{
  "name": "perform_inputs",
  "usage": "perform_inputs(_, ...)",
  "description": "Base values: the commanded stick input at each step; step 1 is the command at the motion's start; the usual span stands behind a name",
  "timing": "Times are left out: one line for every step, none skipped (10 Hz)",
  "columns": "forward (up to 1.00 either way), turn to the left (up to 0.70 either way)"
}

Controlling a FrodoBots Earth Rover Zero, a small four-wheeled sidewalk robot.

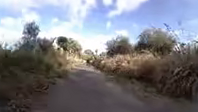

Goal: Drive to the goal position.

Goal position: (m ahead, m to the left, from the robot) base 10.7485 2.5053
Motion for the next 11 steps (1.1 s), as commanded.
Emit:
perform_inputs(0.70,0.00)
perform_inputs(0.70,0.00)
perform_inputs(0.70,0.00)
perform_inputs(0.70,0.00)
perform_inputs(0.70,0.00)
perform_inputs(0.70,0.00)
perform_inputs(0.70,0.00)
perform_inputs(0.70,0.35)
perform_inputs(0.70,0.35)
perform_inputs(0.70,0.35)
perform_inputs(0.70,0.35)
